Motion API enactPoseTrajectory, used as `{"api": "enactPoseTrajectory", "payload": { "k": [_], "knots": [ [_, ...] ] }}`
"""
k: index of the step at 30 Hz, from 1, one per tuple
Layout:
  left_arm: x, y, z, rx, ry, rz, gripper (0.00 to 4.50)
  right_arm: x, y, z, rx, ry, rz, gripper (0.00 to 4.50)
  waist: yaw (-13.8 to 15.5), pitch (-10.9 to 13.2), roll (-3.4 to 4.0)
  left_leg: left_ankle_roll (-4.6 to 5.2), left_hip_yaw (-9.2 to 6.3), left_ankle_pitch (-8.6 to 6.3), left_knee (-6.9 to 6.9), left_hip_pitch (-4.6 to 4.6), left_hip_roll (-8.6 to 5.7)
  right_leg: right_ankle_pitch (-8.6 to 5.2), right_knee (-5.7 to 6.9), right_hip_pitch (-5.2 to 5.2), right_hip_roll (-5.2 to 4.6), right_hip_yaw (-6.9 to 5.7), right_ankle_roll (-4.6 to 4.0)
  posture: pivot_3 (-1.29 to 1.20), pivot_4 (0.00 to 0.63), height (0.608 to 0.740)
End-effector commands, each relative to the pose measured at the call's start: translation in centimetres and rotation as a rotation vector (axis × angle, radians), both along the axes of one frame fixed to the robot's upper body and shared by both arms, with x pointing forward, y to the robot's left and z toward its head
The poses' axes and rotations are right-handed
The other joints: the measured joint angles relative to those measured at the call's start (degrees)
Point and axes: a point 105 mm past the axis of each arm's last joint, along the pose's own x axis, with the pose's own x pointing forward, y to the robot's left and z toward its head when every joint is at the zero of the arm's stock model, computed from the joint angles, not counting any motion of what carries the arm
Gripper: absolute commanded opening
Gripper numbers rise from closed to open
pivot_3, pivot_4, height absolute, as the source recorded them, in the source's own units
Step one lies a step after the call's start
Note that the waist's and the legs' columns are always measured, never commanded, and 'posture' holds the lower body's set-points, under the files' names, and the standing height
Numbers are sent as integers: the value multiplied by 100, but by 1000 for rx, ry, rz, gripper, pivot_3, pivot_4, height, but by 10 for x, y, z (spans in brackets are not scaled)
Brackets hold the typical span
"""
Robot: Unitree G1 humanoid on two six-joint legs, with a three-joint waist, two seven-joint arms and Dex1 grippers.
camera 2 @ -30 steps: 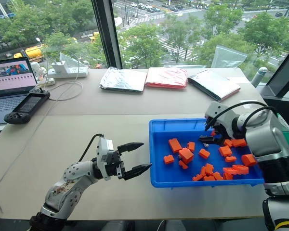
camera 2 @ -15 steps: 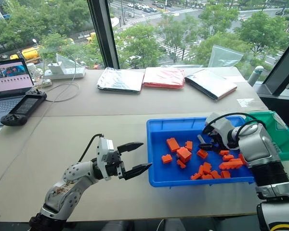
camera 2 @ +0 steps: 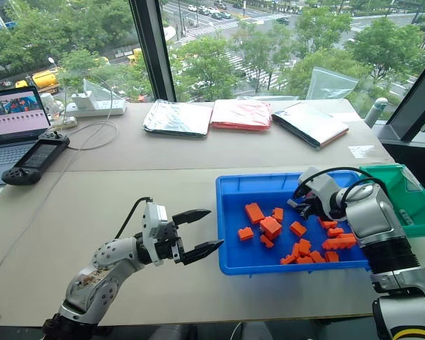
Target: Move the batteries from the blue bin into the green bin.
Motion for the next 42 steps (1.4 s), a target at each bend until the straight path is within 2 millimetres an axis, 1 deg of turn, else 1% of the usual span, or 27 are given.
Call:
{"api": "enactPoseTrajectory", "payload": {
  "k": [1, 3, 5, 6, 8, 9, 10, 11, 13, 16, 20, 23, 24, 25, 28, 30, 31, 33, 34, 36, 37, 38, 40, 41, 42],
  "knots": [
    [-4, -2, 11, -21, -37, -20, 4500, 8, -7, 51, 74, -186, -66, 253, 1, 0, 0, 0, 0, 0, 0, -2, 0, 0, 1, -2, -1, 1, 0, 0, 150, 740],
    [-4, -1, 11, -20, -37, -20, 4500, 10, -17, 72, 103, -269, -131, 253, -1, 0, 0, 0, 0, 0, -1, -4, 0, 0, 1, -5, -1, 1, 0, 0, 150, 740],
    [-4, 0, 11, -19, -37, -18, 4500, 10, -34, 91, 104, -356, -220, 253, 0, 0, 0, 0, 0, 0, -1, -5, 0, 0, 1, -6, 0, 2, 0, 0, 150, 740],
    [-3, 0, 11, -19, -37, -17, 4500, 9, -46, 101, 102, -410, -289, 253, 4, 0, 0, 0, 0, 0, -1, -5, 0, 0, 1, -6, 0, 1, 0, 0, 150, 740],
    [-3, 0, 11, -20, -38, -15, 4500, 4, -80, 118, 93, -512, -480, 253, 24, 0, 0, 0, -2, 0, -2, -5, 0, 0, 0, -5, 0, 0, 0, 0, 150, 740],
    [-3, 0, 11, -20, -38, -15, 4500, 0, -96, 121, 76, -539, -561, 253, 42, 0, 0, 0, -2, 0, -2, -6, -2, 0, 0, -4, -2, 0, 0, 0, 150, 740],
    [-3, 0, 11, -21, -38, -15, 4500, -7, -115, 120, 46, -557, -657, 253, 52, 0, 0, 0, -2, 0, -2, -8, -3, 0, 0, -4, -4, -1, 0, 0, 150, 740],
    [-3, 0, 11, -21, -37, -16, 4500, -12, -130, 120, 19, -569, -726, 253, 61, 0, 0, 0, 0, 0, -1, -9, -3, 0, -2, -4, -4, -1, 0, 0, 150, 740],
    [-3, 0, 11, -23, -37, -18, 4500, -21, -147, 118, -2, -576, -816, 253, 71, 0, 0, 0, 2, 0, -2, -9, -5, 0, -3, -4, -7, -1, 0, 0, 150, 740],
    [-2, 0, 11, -24, -39, -17, 4500, -28, -160, 116, -25, -589, -893, 253, 27, 0, 1, 1, 7, 0, -6, -9, -2, 0, -2, -7, -5, 2, 0, 0, 150, 740],
    [-2, 1, 12, -30, -42, -16, 4500, -30, -163, 112, -39, -580, -917, 253, -57, -2, 5, 4, 16, 2, -9, -1, 3, 0, 2, -7, 1, 16, -1, 0, 150, 740],
    [-2, 1, 13, -36, -44, -17, 4500, -32, -165, 106, -49, -572, -932, 253, -43, -2, 5, 6, 14, 3, -8, 2, 4, 0, 2, -1, 4, 15, 0, 0, 150, 740],
    [-2, 1, 13, -37, -45, -17, 4500, -32, -165, 106, -40, -575, -929, 1258, -34, -2, 5, 7, 14, 3, -7, 1, 4, 0, 2, 0, 4, 14, 0, 0, 150, 740],
    [-2, 1, 13, -37, -45, -17, 4500, -32, -164, 106, -29, -579, -926, 1458, -24, -2, 5, 7, 14, 3, -6, 0, 3, 0, 1, 0, 3, 15, 0, 0, 150, 740],
    [-1, 2, 13, -39, -46, -17, 4500, -32, -162, 107, -21, -583, -918, 2527, -21, -2, 5, 7, 15, 3, -7, -1, 2, 0, 0, -2, 1, 15, 0, 0, 150, 740],
    [-1, 2, 13, -38, -47, -16, 4500, -31, -161, 113, -17, -604, -908, 3189, -22, -2, 6, 7, 14, 3, -7, -1, 2, 0, 0, -2, 2, 14, 0, 0, 150, 740],
    [-1, 2, 14, -38, -47, -16, 4500, -29, -158, 120, 7, -633, -898, 3551, -22, -2, 5, 7, 14, 3, -7, -1, 2, 0, 0, -2, 2, 14, 0, 0, 150, 740],
    [0, 3, 14, -39, -48, -16, 4500, -22, -143, 134, 63, -684, -818, 4237, -25, -2, 6, 7, 14, 3, -7, -1, 2, 0, 0, -2, 2, 15, 0, 0, 150, 740],
    [0, 3, 14, -39, -49, -15, 4500, -17, -128, 140, 111, -693, -744, 4455, -31, -2, 6, 7, 15, 3, -7, -1, 2, 0, 0, -2, 2, 15, 0, 0, 150, 740],
    [1, 3, 14, -37, -49, -15, 4500, -11, -86, 143, 229, -649, -531, 4455, -55, -2, 6, 7, 15, 3, -8, 0, 4, 0, 0, -3, 3, 15, 0, 0, 150, 740],
    [1, 3, 14, -36, -49, -14, 4500, -13, -64, 142, 253, -616, -413, 4455, -63, -2, 6, 7, 14, 3, -9, 0, 6, 0, 0, -4, 5, 15, 0, 0, 150, 740],
    [1, 3, 14, -35, -50, -15, 4500, -19, -38, 137, 276, -554, -281, 4455, -63, -2, 6, 7, 11, 3, -10, 0, 9, 0, 0, -3, 9, 15, 0, 0, 150, 740],
    [1, 3, 13, -33, -49, -15, 4500, -34, -3, 126, 283, -460, -102, 4455, -35, -2, 5, 7, 2, 3, -10, -1, 11, 0, -3, 1, 11, 7, -1, 0, 150, 740],
    [1, 3, 13, -33, -49, -16, 4500, -42, 13, 118, 285, -410, -27, 4455, -22, -2, 5, 9, 2, 2, -9, 0, 14, 0, -3, 2, 13, 4, -1, 0, 150, 740],
    [1, 4, 13, -33, -49, -17, 4500, -48, 21, 114, 285, -381, 15, 4455, 2, -1, 4, 9, 1, 2, -9, -3, 13, 0, -6, 1, 12, 4, -1, 0, 150, 740]
  ]
}}
